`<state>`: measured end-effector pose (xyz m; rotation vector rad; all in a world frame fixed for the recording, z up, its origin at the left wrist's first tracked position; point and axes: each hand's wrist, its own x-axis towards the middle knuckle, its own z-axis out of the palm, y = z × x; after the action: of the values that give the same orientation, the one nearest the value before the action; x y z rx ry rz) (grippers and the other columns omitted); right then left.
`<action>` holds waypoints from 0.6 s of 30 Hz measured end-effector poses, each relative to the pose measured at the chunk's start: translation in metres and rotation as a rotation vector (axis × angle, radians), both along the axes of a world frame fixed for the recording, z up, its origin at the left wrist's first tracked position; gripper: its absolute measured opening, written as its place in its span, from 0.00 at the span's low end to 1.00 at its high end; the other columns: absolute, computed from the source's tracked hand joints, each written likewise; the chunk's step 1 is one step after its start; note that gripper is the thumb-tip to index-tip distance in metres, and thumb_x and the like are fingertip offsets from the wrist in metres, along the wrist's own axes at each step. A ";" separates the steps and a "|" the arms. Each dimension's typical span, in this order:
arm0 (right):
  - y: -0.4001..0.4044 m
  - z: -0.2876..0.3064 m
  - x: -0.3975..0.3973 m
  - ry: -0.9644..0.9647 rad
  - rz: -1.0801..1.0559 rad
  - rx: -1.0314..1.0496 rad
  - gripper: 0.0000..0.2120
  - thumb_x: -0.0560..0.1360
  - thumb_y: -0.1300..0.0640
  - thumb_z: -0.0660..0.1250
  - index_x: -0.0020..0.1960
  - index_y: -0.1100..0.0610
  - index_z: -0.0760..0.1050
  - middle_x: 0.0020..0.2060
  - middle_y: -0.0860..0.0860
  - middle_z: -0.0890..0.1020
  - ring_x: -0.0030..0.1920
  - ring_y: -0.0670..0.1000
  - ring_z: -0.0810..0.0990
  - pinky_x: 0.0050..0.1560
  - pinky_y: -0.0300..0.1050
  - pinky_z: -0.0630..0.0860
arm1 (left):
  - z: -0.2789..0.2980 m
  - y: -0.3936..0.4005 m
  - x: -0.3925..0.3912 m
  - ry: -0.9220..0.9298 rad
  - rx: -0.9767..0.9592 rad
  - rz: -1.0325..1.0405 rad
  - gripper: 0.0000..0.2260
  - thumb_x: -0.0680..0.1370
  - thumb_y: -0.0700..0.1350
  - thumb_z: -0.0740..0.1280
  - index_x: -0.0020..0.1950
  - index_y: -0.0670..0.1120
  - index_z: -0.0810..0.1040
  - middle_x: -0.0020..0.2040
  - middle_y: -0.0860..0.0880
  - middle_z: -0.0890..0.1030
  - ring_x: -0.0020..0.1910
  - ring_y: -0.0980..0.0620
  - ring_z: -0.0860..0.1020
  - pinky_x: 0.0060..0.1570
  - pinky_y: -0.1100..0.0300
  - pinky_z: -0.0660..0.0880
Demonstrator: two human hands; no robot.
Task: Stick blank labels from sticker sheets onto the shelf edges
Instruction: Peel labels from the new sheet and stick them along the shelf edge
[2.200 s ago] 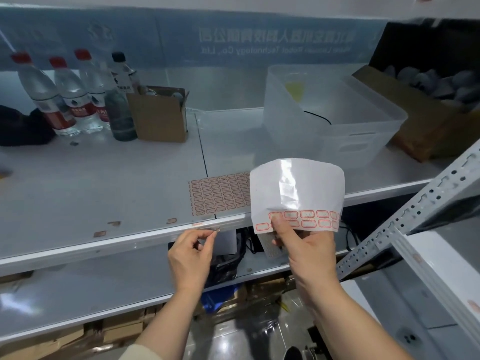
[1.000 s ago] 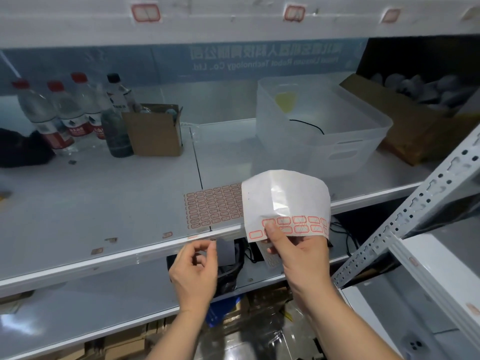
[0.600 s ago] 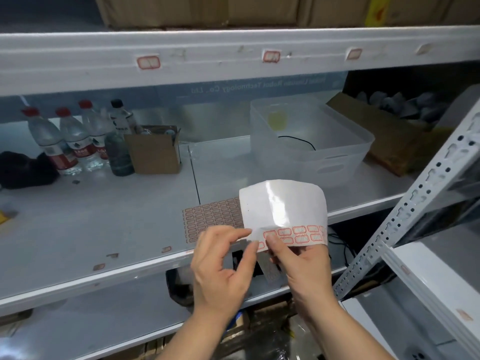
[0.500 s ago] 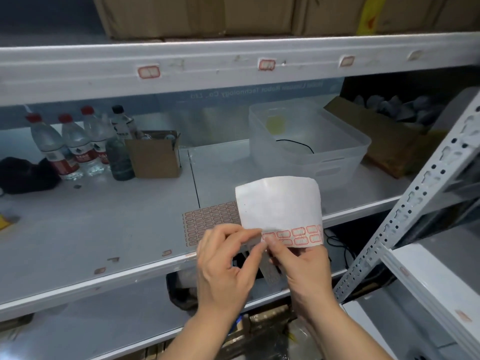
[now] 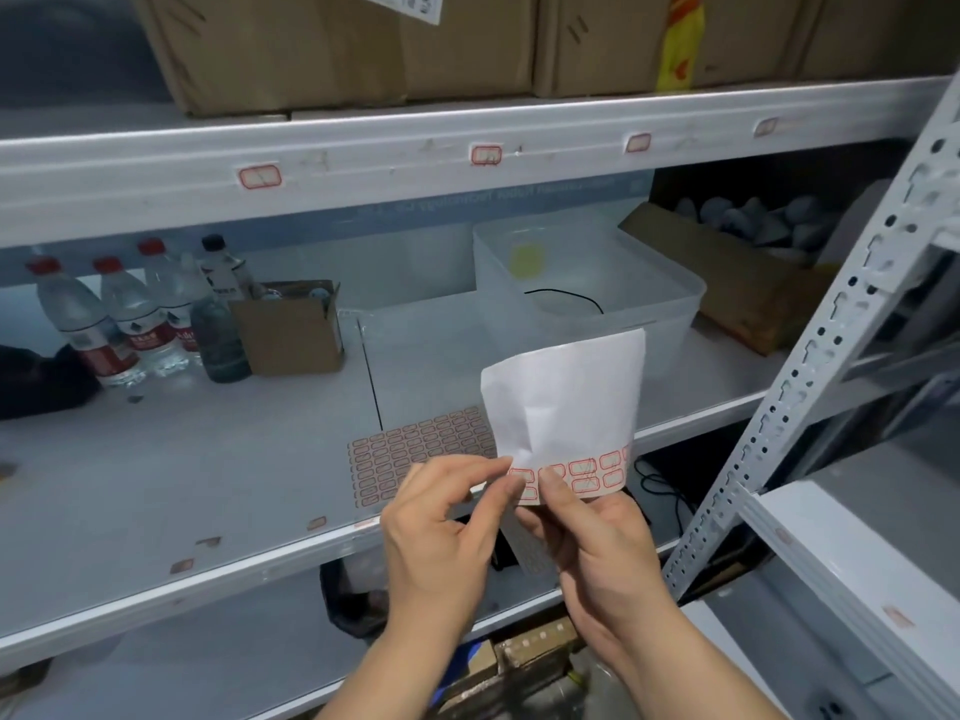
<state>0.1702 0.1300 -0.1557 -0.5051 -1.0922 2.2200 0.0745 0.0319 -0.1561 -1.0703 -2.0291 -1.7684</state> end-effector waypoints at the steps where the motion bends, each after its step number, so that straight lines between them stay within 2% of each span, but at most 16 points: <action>1: 0.000 0.000 0.000 -0.002 -0.006 -0.004 0.17 0.72 0.54 0.77 0.59 0.58 0.84 0.55 0.59 0.87 0.53 0.53 0.87 0.46 0.40 0.83 | 0.001 0.001 0.001 -0.033 0.002 -0.007 0.05 0.74 0.49 0.77 0.46 0.50 0.89 0.43 0.57 0.86 0.45 0.54 0.82 0.45 0.52 0.79; 4: 0.003 -0.003 0.002 -0.008 -0.030 -0.009 0.21 0.70 0.54 0.76 0.60 0.62 0.82 0.55 0.60 0.87 0.52 0.54 0.88 0.45 0.40 0.83 | 0.004 0.002 0.002 -0.070 0.001 -0.019 0.04 0.72 0.50 0.77 0.44 0.51 0.89 0.42 0.59 0.86 0.45 0.54 0.83 0.45 0.53 0.79; 11: 0.006 -0.003 0.001 0.011 -0.053 -0.033 0.20 0.69 0.56 0.76 0.58 0.63 0.83 0.53 0.61 0.88 0.51 0.56 0.88 0.44 0.41 0.84 | 0.006 0.007 0.004 -0.092 0.014 -0.026 0.01 0.72 0.47 0.78 0.42 0.51 0.88 0.40 0.59 0.86 0.45 0.53 0.83 0.44 0.55 0.79; 16: 0.010 -0.005 0.000 0.011 -0.061 -0.023 0.24 0.69 0.54 0.76 0.62 0.64 0.81 0.55 0.61 0.87 0.53 0.57 0.88 0.45 0.41 0.84 | 0.008 0.009 0.003 -0.149 -0.021 -0.031 0.04 0.72 0.45 0.79 0.45 0.51 0.88 0.43 0.58 0.85 0.43 0.58 0.81 0.44 0.69 0.74; 18: 0.011 -0.006 -0.001 0.003 -0.066 -0.010 0.27 0.69 0.53 0.76 0.63 0.66 0.80 0.55 0.62 0.87 0.53 0.57 0.88 0.46 0.41 0.83 | 0.009 0.010 0.002 -0.190 -0.044 -0.065 0.05 0.73 0.44 0.79 0.46 0.53 0.88 0.43 0.58 0.85 0.41 0.58 0.80 0.43 0.69 0.74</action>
<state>0.1693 0.1413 -0.1618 -0.5348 -1.0481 2.1691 0.0769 0.0416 -0.1476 -1.0265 -2.1756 -1.9332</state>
